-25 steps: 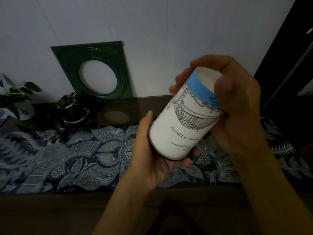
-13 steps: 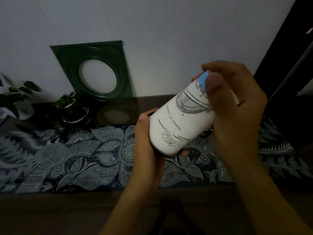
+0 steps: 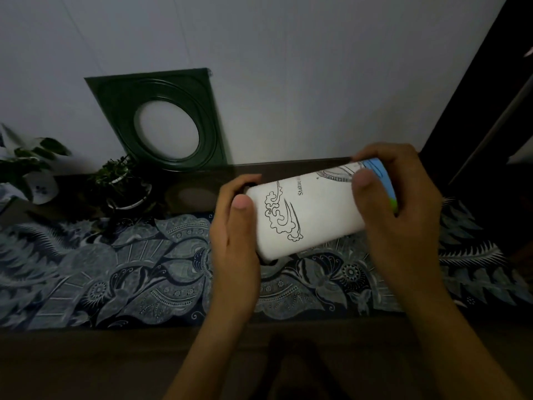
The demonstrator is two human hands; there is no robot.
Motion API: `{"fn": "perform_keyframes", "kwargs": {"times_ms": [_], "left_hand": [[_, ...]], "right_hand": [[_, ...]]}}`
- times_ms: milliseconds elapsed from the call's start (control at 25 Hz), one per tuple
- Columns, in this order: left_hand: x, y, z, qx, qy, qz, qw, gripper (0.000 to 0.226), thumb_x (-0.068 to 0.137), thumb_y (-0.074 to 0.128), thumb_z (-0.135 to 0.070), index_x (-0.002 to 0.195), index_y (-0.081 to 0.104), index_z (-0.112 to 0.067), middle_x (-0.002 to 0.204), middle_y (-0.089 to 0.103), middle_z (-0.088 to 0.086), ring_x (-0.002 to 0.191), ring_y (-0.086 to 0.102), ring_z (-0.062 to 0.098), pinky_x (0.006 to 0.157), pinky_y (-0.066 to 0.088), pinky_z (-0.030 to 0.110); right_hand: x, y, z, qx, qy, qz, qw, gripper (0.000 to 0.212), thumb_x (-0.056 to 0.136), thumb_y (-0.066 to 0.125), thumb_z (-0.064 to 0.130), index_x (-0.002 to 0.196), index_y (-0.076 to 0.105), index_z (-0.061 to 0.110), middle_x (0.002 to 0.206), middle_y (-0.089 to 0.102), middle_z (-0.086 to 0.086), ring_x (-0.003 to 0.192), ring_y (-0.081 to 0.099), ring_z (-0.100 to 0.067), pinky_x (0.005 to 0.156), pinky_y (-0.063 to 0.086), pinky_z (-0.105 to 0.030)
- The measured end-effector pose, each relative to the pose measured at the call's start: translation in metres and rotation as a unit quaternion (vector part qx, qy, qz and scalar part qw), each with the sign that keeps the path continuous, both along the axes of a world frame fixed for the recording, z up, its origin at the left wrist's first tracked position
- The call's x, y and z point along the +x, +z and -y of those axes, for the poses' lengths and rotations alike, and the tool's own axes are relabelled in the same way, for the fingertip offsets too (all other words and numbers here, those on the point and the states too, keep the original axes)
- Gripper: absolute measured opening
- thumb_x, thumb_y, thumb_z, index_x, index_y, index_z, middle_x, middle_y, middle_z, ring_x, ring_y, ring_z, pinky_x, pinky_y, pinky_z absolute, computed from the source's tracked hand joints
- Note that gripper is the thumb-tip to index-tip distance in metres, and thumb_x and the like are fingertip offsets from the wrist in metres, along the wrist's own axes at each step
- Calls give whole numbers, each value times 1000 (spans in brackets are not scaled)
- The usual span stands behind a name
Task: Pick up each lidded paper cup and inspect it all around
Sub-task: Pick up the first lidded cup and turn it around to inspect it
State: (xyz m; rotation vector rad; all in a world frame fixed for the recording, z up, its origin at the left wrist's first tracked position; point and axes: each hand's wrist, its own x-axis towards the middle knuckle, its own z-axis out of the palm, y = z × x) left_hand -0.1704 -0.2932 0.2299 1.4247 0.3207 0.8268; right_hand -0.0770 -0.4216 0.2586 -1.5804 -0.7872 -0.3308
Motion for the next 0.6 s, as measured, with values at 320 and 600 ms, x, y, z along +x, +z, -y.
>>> {"fn": "perform_keyframes", "kwargs": {"times_ms": [320,600], "left_hand": [[-5,-4,-2,303,17,2,953,57,93,37,-68,127,51,-24,114,60,-6,101,62,12,77,51,27],[-4,0,-7,128,-21,-33,991,29,88,45,-44,107,62,-30,102,66,-21,90,64,1,65,51,19]], "right_hand": [[8,-32,1,-3,16,-297,955,29,95,46,27,74,65,26,75,65,-3,60,66,-5,44,49,-27],[-8,-43,5,-5,24,-97,995,25,92,43,33,90,58,13,88,59,4,75,58,-2,57,44,-11]]}}
